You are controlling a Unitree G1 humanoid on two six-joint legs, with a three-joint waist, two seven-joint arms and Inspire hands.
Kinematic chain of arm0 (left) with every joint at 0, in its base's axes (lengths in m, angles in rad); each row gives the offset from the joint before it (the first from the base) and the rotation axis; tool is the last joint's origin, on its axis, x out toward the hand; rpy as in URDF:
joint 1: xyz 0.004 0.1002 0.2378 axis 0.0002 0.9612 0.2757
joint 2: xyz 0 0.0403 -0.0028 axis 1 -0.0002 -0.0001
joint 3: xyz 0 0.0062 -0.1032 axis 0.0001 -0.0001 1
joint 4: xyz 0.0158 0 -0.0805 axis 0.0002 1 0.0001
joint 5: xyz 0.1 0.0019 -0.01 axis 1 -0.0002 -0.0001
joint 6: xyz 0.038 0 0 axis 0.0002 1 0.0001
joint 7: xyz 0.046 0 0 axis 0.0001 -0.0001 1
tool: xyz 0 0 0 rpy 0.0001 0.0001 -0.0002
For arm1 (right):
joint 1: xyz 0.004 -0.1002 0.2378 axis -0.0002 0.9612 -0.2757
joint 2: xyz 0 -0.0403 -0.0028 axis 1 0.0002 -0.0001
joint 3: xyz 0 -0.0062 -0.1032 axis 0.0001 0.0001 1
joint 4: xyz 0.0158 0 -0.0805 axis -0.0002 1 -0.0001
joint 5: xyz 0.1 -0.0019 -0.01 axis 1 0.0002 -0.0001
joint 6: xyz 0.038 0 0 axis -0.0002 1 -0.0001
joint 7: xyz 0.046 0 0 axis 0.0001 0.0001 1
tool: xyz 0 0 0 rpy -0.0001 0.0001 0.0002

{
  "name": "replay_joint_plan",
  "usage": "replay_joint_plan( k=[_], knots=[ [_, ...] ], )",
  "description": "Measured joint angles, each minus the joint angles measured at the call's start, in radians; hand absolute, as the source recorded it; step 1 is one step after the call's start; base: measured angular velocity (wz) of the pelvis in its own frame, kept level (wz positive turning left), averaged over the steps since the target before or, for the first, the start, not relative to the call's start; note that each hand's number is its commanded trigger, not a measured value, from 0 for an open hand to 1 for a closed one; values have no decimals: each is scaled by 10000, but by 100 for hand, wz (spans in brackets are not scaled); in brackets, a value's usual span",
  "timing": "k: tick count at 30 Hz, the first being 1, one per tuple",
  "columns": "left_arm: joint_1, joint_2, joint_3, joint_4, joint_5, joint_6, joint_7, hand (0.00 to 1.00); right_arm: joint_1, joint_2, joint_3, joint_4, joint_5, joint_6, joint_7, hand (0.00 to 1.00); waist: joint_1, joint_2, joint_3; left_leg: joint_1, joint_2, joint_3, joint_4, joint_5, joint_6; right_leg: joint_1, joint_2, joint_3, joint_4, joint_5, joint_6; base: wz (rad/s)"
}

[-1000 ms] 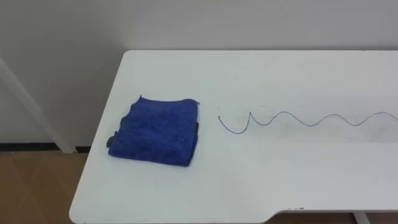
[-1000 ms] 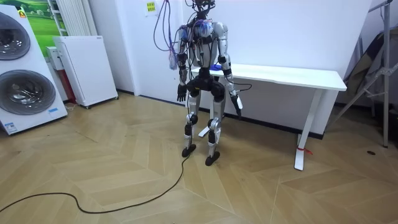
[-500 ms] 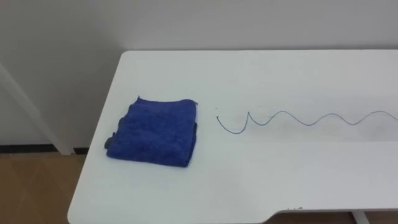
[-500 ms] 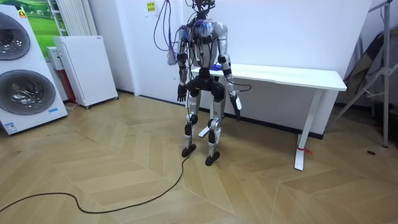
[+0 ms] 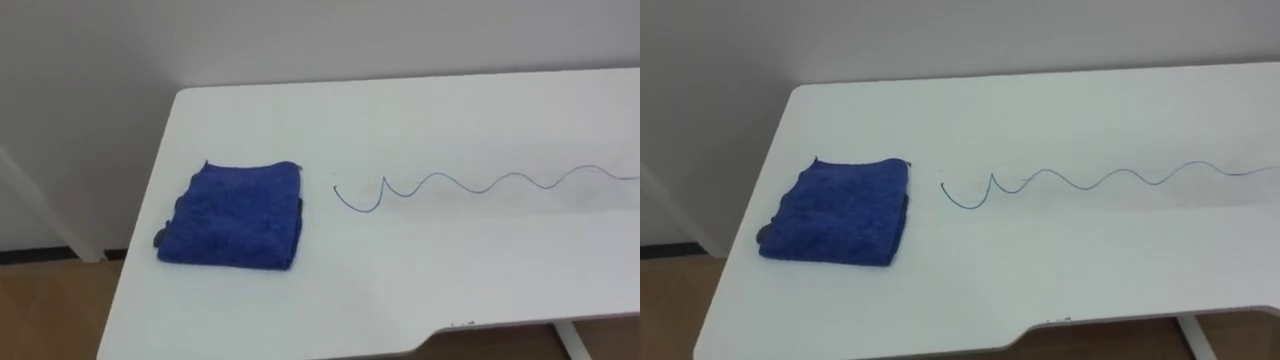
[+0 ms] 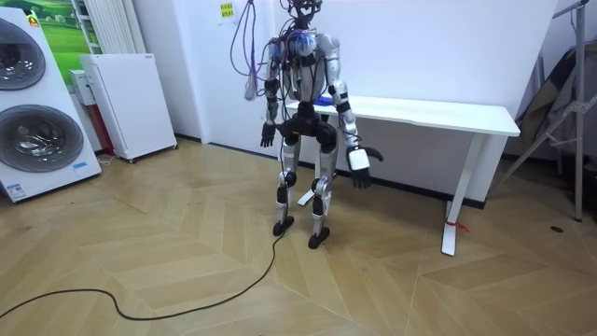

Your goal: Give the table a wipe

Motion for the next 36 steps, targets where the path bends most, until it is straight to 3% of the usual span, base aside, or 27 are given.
replay_joint_plan(
  k=[4, 9, 11, 12, 14, 19, 22, 24, 29, 34, 36],
  knots=[
    [-213, 387, 134, -198, -21, -104, 0, 0, -494, -659, -383, -1103, -101, -106, -958, 0, 63, -192, 2, -23, 11, 146, -5, 1, 2, -136, 20, 134, 29, 9, 22, -9],
    [-288, 585, -49, -270, -37, -291, -4, 0, -1242, -701, -216, -3279, -1047, -379, -2036, 0, 144, -474, 6, -246, 9, 210, 24, 1, 2, -367, 23, 141, 56, 47, 51, -1],
    [-312, 580, -185, -407, -121, -430, -13, 0, -1542, -705, -71, -4194, -1676, -532, -2365, 0, 188, -481, -9, -413, 15, 211, 18, 7, 12, -532, 34, 134, 75, 126, 62, 0],
    [-347, 599, -275, -398, -170, -461, -14, 0, -1690, -710, 134, -4780, -2113, -595, -2557, 0, 304, -505, 53, -420, 16, 209, 5, 15, 24, -569, 39, 158, 92, 150, 61, -6],
    [-328, 598, -378, -403, -164, -495, -26, 0, -1724, -711, 400, -5784, -3083, -640, -2623, 0, 415, -488, 40, -414, 19, 210, 12, 15, 24, -626, 42, 159, 191, 153, 61, -11],
    [-240, 603, -790, -707, -213, -500, -237, 0, -1718, -708, 1636, -8661, -5448, -766, -2476, 0, 622, -372, 14, -441, 18, 194, 0, 15, 24, -612, 34, 78, 195, 155, 61, -3],
    [-258, 624, -952, -1301, -212, -512, -234, 0, -1751, -731, 2380, -10044, -6780, -796, -2386, 0, 711, -361, 7, -533, 19, -2, -6, 15, 24, -581, 24, -188, 189, 155, 61, 17],
    [-279, 746, -1460, -1350, -203, -598, -229, 0, -1821, -749, 3039, -10813, -7445, -823, -2268, 0, 923, -357, 5, -500, 19, -57, -27, 15, 25, -578, 25, -255, 166, 155, 61, 9],
    [-329, 733, -1631, -1324, -209, -665, -282, 0, -1907, -749, 3905, -12005, -8519, -944, -1628, 0, 1257, -303, 39, -423, 20, -169, -123, 17, 28, -490, 12, -514, 163, 155, 61, 7],
    [-417, 775, -1866, -1116, -225, -771, -302, 0, -2348, -761, 4718, -12422, -9534, -1137, -1236, 0, 1290, -272, 51, -571, 12, -422, -127, 19, 30, -489, -18, -916, 161, 155, 61, 23],
    [-660, 770, -1992, -820, -268, -868, -393, 0, -2484, -777, 5141, -12430, -9939, -1199, -1025, 0, 1586, -282, 43, -580, 13, -644, -133, 33, 52, -512, -9, -1035, 160, 154, 61, 0]
  ],
)
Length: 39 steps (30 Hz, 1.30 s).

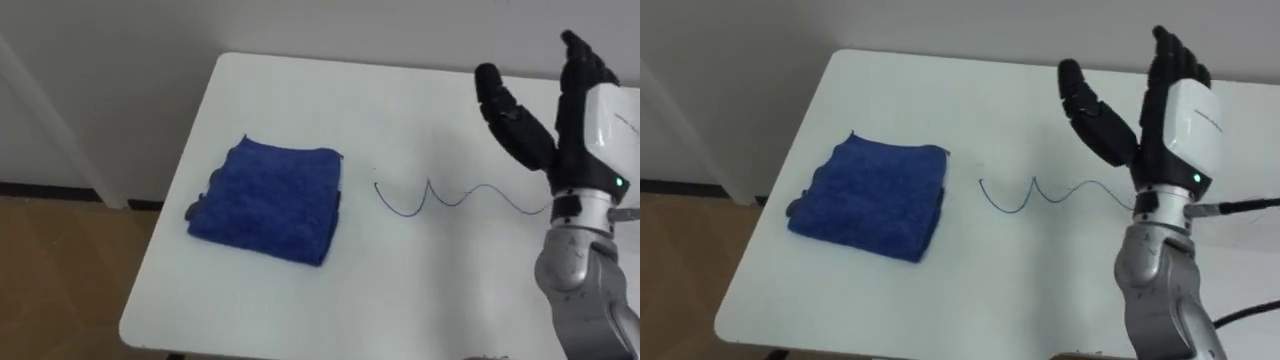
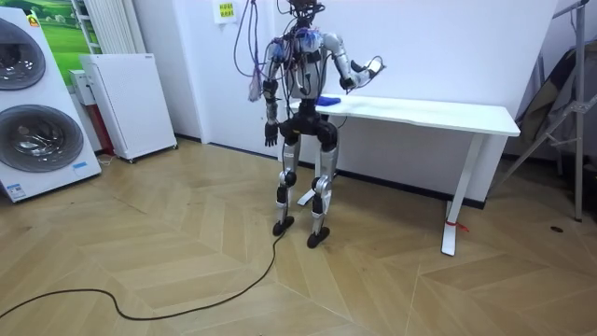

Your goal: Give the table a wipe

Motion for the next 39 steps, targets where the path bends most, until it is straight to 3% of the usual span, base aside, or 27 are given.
replay_joint_plan(
  k=[4, 7, 8, 9, 10, 11, 13, 14, 15, 16, 18, 20, 24, 27, 31, 36, 39],
  knots=[
    [-129, 1, -285, 39, -56, -104, 0, 0, -88, -9, 739, -27, -606, -59, 213, 0, 201, 2, -16, 33, 4, -288, -28, 11, 12, 74, 3, -281, 42, 0, 0, 15],
    [-130, 4, -529, -88, -37, -108, -3, 0, -141, 2, 1252, -43, -878, -142, 486, 0, 383, 30, -8, 195, 154, -1221, -205, 157, 107, -454, 58, -540, 1024, -53, -12, -6],
    [-132, 103, -555, -122, -38, -153, -3, 0, -182, 77, 1435, -44, -999, -234, 676, 0, 574, 120, 27, 215, 428, -2024, -195, 157, 106, -985, 430, -48, 948, -229, -197, -62],
    [-124, 271, -406, -101, -39, -186, -11, 0, -470, 88, 1884, -68, -1167, -371, 830, 0, 611, -41, -1, 14, 562, -2291, -132, 112, 41, -1473, 742, 303, -438, 555, -512, -61],
    [-180, 249, -365, 38, -45, -178, -5, 0, -558, -7, 2121, -73, -1197, -431, 853, 0, 538, -26, 0, -84, 689, -2149, -49, 5, -200, -1534, 762, -83, -416, 1303, -759, -12],
    [-251, 220, -522, 290, -55, -194, -42, 0, -505, -161, 2488, -53, -1331, -375, 915, 0, 215, -10, -8, -200, 724, -1476, -36, -60, -424, -1450, 766, -270, -261, 1410, -750, 46],
    [-563, 205, -1041, 439, -78, -315, -109, 0, -505, -321, 2793, 21, -1612, -204, 1236, 0, 128, -32, 10, -407, 611, -702, -518, 156, -406, -1181, 691, -69, -282, 1401, -735, 57],
    [-714, 238, -1228, 418, -67, -391, -114, 0, -505, -292, 2917, 52, -1847, -111, 1468, 0, 170, -187, 2, -574, 559, -263, -509, 499, -21, -1019, 613, 130, -312, 1341, -631, 51],
    [-809, 240, -1382, 407, -60, -374, -112, 0, -520, -322, 3115, 12, -2236, -143, 1677, 0, 243, -271, -57, -457, 466, -293, -476, 574, 16, -923, 563, 160, -326, 1234, -460, 45],
    [-873, 243, -1435, 419, -60, -362, -112, 0, -534, -322, 3199, -1, -2432, -148, 1741, 0, 318, -292, -67, -433, 403, -310, -472, 574, 17, -884, 540, 167, -345, 1202, -415, 18],
    [-858, 237, -1658, 491, -63, -259, -113, 0, -533, -337, 3607, -49, -3139, -106, 1947, 0, 638, -339, -55, -279, 278, -422, -464, 577, 23, -629, 526, -8, -446, 1199, -410, 7],
    [-942, 249, -1812, 622, -59, -181, -115, 0, -530, -340, 3995, -68, -3186, -25, 2122, 0, 700, -336, -53, -282, 202, -426, -455, 573, 30, -542, 474, -70, -517, 1178, -377, 22],
    [-1000, 251, -1808, 670, -61, -184, -201, 0, -524, -338, 4430, -209, -3614, -96, 2546, 0, 797, -215, 88, -499, 52, -320, -291, 476, 223, -592, 344, -62, -505, 1060, -229, 6],
    [-1089, 244, -1820, 679, -63, -210, -315, 0, -522, -343, 4437, -276, -3945, -162, 2674, 0, 844, -141, 126, -753, -24, -324, -124, 408, 290, -716, 287, -59, -508, 1032, -209, 0],
    [-1239, 252, -1819, 681, -65, -280, -330, 0, -512, -349, 4508, -392, -4193, -127, 2758, 0, 931, -131, 108, -922, -66, -325, 9, 408, 291, -817, 254, -61, -507, 980, -267, 0],
    [-1301, 226, -1959, 860, -70, -308, -327, 0, -387, -344, 4978, -562, -4284, -157, 2758, 0, 943, -142, -45, -898, -66, -322, 59, 410, 290, -797, 253, -74, -497, 977, -270, 0],
    [-1312, 184, -1982, 1081, -67, -315, -327, 0, -241, -320, 5145, -639, -4282, -152, 2764, 0, 936, -137, -43, -853, -66, -322, 55, 409, 291, -749, 248, -74, -486, 978, -270, 0]
  ],
)
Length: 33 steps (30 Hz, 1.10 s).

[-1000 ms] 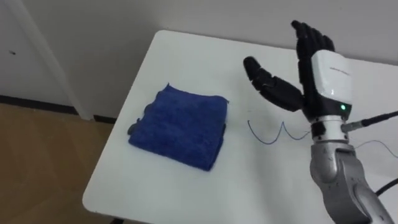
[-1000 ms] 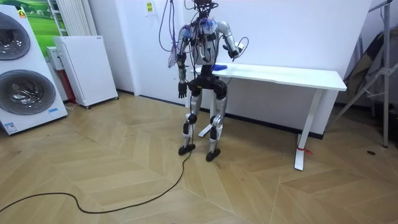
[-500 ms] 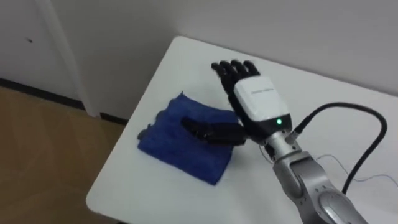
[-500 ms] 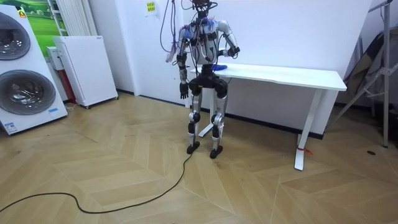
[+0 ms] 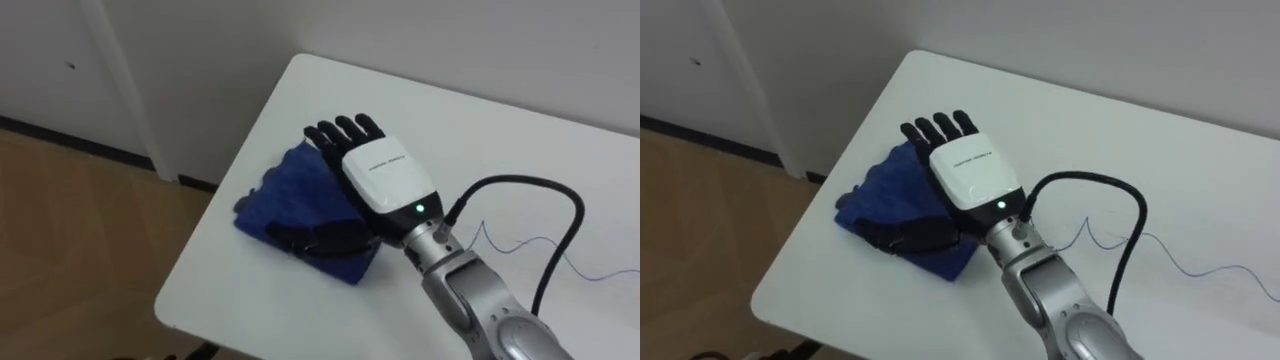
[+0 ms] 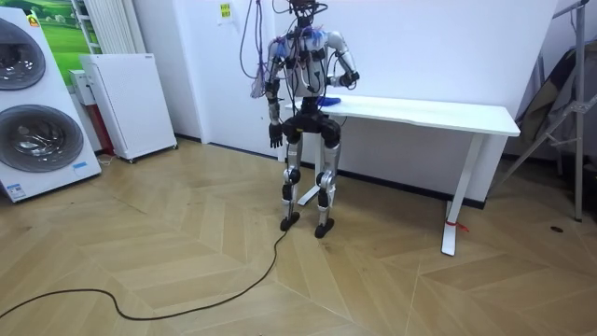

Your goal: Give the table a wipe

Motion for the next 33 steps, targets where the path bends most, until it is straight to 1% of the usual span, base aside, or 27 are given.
replay_joint_plan(
  k=[2, 3, 5, 8, 10, 13, 15, 17, 20, 22, 23, 25, 27, 30, 33],
  knots=[
    [-3, -3, 0, 19, -1, 1, 0, 0, 100, 7, 47, -1, 4, -2, 24, 0, 2, 12, 8, 19, 2, -2, -23, -3, 2, 35, -5, -37, -1, 0, 0, 6],
    [-6, -4, 0, 24, -43, 0, 0, 0, 146, 14, 49, 0, 18, 0, 103, 0, -4, 59, 33, 28, 3, -4, -41, -12, 6, 71, -9, -63, -6, -1, 1, 8],
    [-23, -6, -15, 36, -78, 7, 0, 0, 158, -1, 50, 0, 28, 15, 217, 0, -33, 96, 45, 21, 4, 0, -43, -18, 10, 73, -19, -109, -6, -1, 2, 5],
    [-28, -2, -267, 36, -68, 23, -4, 0, 230, -91, 95, 12, 53, 16, 401, 0, 1, 134, 49, 19, 1, 5, -23, -19, 11, 83, -29, -132, -4, -2, 4, 0],
    [-23, -17, -390, 40, -57, 22, -57, 0, 415, -93, 92, 38, 47, 16, 466, 0, 4, 149, 45, 23, 0, 2, -17, -18, 11, 98, -32, -153, -1, -3, 4, 0],
    [-16, -44, -388, 35, 14, 25, -129, 0, 863, -95, 84, 189, 22, 26, 672, 0, 10, 160, 49, 24, -1, 3, -13, -18, 11, 104, -42, -181, -2, -8, 13, 0],
    [-15, -44, -387, 12, 15, 65, -151, 0, 1234, -127, 78, 227, 18, 67, 871, 0, 7, 154, 47, 16, -17, 3, -7, -19, 12, 103, -66, -189, -1, -33, 51, 0],
    [-16, -55, -375, -68, 14, 85, -165, 0, 1397, -135, 44, 361, 20, 133, 891, 0, -7, 169, 57, 12, -40, 5, 4, -21, 15, 103, -85, -165, -3, -53, 57, 0],
    [-19, -135, -166, -195, 22, 84, -186, 0, 1414, -141, -32, 537, 20, 121, 953, 0, -22, 176, 60, 9, -73, 16, 12, -22, 19, 103, -115, -128, -4, -83, 88, 0],
    [-25, -142, -158, -323, 29, 68, -186, 0, 1414, -141, -90, 575, 33, 112, 951, 0, -16, 179, 62, 12, -90, 15, 8, -22, 22, 106, -127, -124, -8, -88, 96, 0],
    [-23, -142, -158, -376, 29, 53, -185, 0, 1414, -141, -128, 621, 50, 60, 943, 0, -21, 212, 83, 12, -100, 15, 4, -21, 24, 109, -138, -133, -11, -94, 106, 0],
    [-20, -134, -158, -410, 28, 42, -184, 0, 1397, -125, -275, 811, 74, -117, 858, 0, -52, 218, 86, 22, -114, 12, 50, -20, 26, 122, -156, -164, -15, -100, 116, 3],
    [-18, -120, -159, -399, 18, 41, -183, 0, 1287, -92, -471, 1353, 224, -294, 560, 0, -208, 244, 101, 44, -137, 13, 94, -25, 35, 240, -201, -318, -17, -118, 145, 19],
    [-18, -122, -163, -374, 16, 41, -182, 0, 1173, 18, -710, 1753, 500, -324, 377, 0, -262, 263, 91, 44, -149, 11, 90, -42, 63, 298, -225, -413, -15, -131, 166, 12],
    [45, -132, -163, -317, 31, 63, -182, 0, 1165, 25, -886, 2072, 761, -326, 137, 0, -255, 286, 99, 117, -160, -5, 97, -55, 83, 401, -235, -412, -28, -135, 172, 3]
  ],
)
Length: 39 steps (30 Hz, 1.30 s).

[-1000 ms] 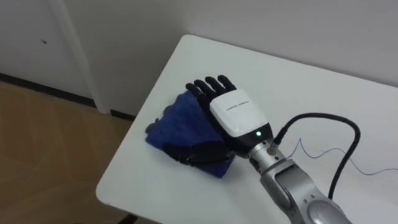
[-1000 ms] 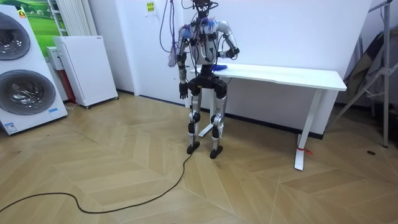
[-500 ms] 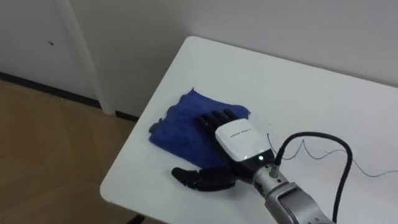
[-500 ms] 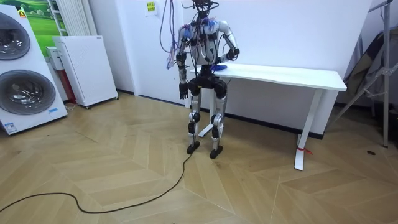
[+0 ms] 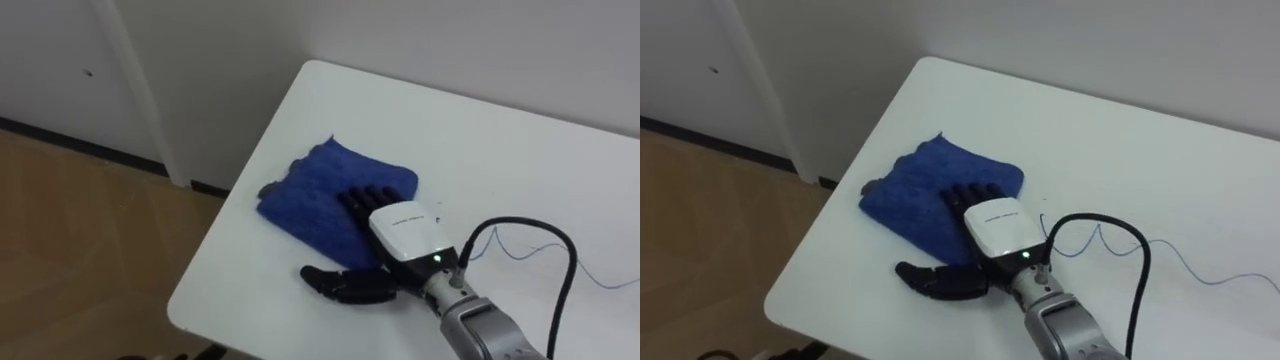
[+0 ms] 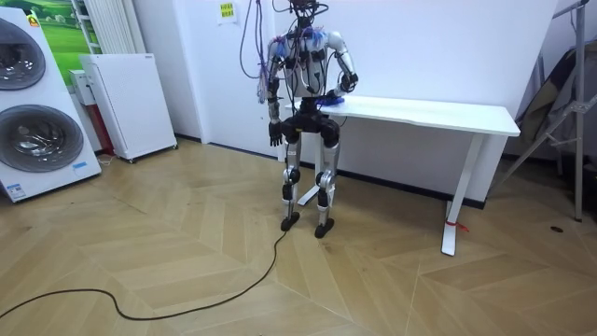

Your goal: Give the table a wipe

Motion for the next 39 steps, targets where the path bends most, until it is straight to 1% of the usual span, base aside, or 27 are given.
replay_joint_plan(
  k=[1, 4, 8, 11, 15, 17, 19, 20, 23, 27, 32, 39],
  knots=[
    [1, -7, 0, 59, 0, 9, 0, 0, 5, 3, -23, 86, 80, -2, -80, 0, -1, 12, 8, 33, -4, -4, 0, -7, 8, 42, -1, 18, -4, -9, 15, 6],
    [76, -13, 4, 155, -1, 81, 0, 0, -1, 6, -269, 338, 152, 2, -195, 0, 4, 6, -11, 84, -33, -6, 30, -21, 28, 137, -21, 49, -2, -69, 41, 7],
    [105, -11, 6, 279, 15, 97, -1, 0, -4, 7, -392, 383, 298, 20, -191, 0, 7, -114, -73, 87, -39, -5, 53, -20, 27, 160, -26, 80, 9, -108, 42, 3],
    [103, -18, 14, 261, 333, 96, -2, 0, -7, 131, -563, 364, 354, 16, -192, 0, 26, -172, -103, 93, -38, 8, 60, -20, 28, 160, -27, 50, 2, -112, 46, 0],
    [84, -13, 174, 257, 397, 96, -3, 0, -81, 190, -640, 305, 479, 107, -278, 0, 11, -194, -86, 95, -34, 7, 59, -21, 29, 152, -29, 39, 16, -114, 50, 0],
    [83, -1, 190, 258, 397, 97, -5, 0, -197, 192, -654, 278, 484, 142, -278, 0, 12, -205, -63, 76, -32, 2, 43, -23, 31, 143, -27, 29, 17, -115, 51, 0],
    [82, -4, 192, 257, 399, 96, -40, 0, -261, 191, -737, 114, 495, 182, -278, 0, 14, -217, -60, 68, -31, 1, 21, -26, 32, 142, -27, 20, 16, -122, 62, 0],
    [83, 8, 194, 268, 398, 98, -118, 0, -294, 191, -765, -105, 553, 272, -278, 0, 17, -225, -56, 77, -29, 1, 8, -26, 32, 145, -26, 20, 15, -123, 63, 0],
    [82, 13, 193, 275, 397, 114, -246, 0, -526, 193, -769, -294, 698, 314, -289, 0, 10, -258, -45, 88, -29, 2, 10, -25, 32, 157, -26, 13, 16, -123, 62, 0],
    [86, 15, 192, 306, 397, 117, -368, 0, -651, 197, -767, -311, 863, 317, -330, 0, 15, -301, -12, 91, -25, -3, 8, -27, 34, 189, -29, -18, 18, -123, 63, 5],
    [87, 15, 188, 320, 397, 168, -427, 0, -651, 197, -767, -311, 872, 324, -336, 0, 13, -280, 3, 79, -16, -7, 7, -28, 34, 191, -28, -66, 18, -124, 64, 1],
    [99, 15, 196, 320, 388, 178, -477, 0, -652, 196, -768, -308, 869, 329, -336, 0, 19, -286, -3, 70, -15, -7, 19, -28, 33, 203, -30, -102, 17, -124, 65, 0]
  ],
)
